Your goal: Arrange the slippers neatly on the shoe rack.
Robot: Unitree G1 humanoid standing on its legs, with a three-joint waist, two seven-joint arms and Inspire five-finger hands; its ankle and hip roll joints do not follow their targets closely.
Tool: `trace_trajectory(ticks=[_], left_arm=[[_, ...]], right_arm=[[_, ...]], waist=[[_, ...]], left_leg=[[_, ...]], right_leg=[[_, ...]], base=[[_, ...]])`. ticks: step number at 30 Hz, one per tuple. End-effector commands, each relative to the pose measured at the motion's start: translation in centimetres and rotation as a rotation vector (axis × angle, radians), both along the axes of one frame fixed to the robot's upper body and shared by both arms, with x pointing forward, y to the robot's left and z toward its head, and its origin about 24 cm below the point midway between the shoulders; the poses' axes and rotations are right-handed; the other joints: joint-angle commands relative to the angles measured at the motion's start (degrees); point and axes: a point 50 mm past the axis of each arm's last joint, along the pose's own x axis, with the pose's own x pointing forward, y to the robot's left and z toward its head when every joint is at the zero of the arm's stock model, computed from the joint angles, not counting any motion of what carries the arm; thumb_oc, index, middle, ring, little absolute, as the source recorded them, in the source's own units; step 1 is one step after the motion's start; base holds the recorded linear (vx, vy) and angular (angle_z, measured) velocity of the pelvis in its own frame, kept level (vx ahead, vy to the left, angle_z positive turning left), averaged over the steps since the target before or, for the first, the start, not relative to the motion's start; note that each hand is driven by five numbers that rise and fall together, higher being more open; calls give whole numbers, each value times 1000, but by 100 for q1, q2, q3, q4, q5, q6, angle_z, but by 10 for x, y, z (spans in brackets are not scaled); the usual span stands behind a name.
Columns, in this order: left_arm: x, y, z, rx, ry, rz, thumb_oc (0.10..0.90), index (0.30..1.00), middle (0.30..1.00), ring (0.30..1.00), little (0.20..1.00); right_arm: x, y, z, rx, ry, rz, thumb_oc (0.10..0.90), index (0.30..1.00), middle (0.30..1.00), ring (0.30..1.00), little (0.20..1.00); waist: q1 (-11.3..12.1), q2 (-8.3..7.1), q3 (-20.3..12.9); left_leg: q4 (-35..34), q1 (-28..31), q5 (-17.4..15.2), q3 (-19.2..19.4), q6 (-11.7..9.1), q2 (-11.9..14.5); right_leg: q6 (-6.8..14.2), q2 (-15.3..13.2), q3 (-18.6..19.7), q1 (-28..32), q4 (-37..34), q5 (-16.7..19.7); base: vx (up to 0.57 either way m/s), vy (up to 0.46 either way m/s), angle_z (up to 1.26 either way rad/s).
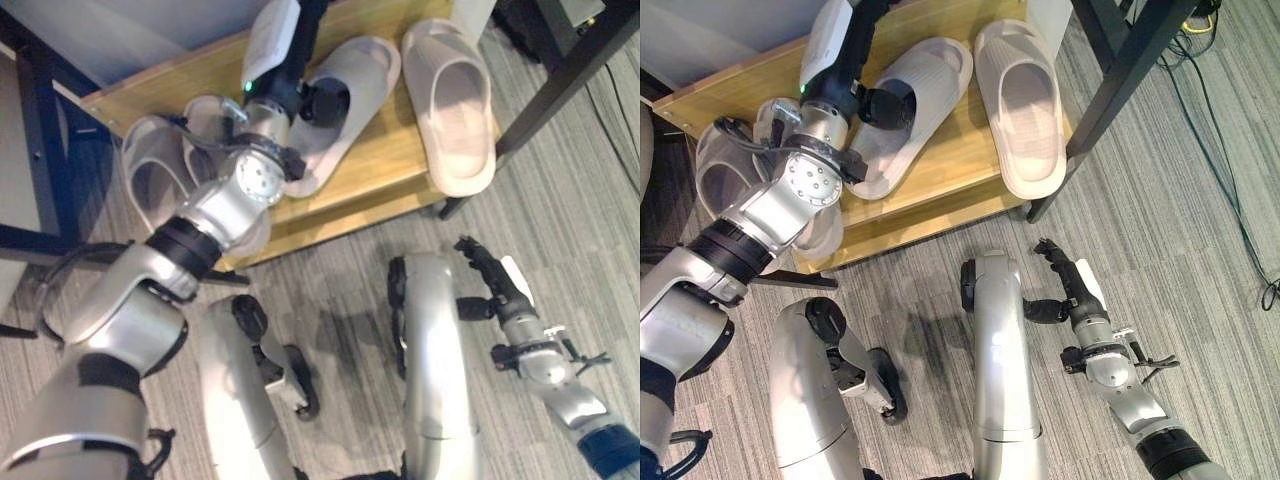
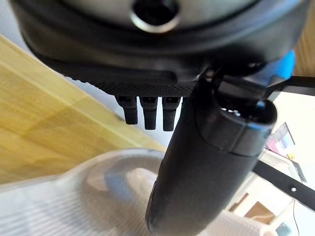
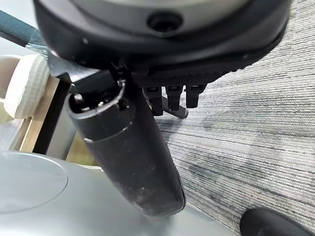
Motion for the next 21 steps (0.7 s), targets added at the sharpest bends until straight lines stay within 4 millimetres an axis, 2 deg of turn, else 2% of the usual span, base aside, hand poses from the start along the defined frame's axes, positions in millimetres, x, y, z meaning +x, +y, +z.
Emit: trace_trajectory(ticks=[1,14,21], left_arm=[[-25,7,64,-58,-234,-84,800,900,900,900,900],[-45,27,58,-35,-220,-160,800,900,900,900,900],[-56,34,55,-22,-139,-252,800,900,900,900,900]], right_arm=[[6,16,50,25,-223,110,800,900,900,900,900],[2,9,47,-4,-201,102,800,900,900,900,900],[0,5,46,-19,-180,102,800,900,900,900,900]], waist=[[186,-240,-221],[273,-162,-221],[301,-110,-221]], left_leg=[[-300,-425,294,-178,-18,-199],[-269,-425,266,-221,-34,-229],[-245,-425,261,-232,-40,-199]], right_leg=[[-186,-385,462,640,87,-723],[-188,-420,463,640,97,-730],[-168,-421,474,640,115,-718]], base=[[-5,7,7],[-4,2,5],[0,0,0]])
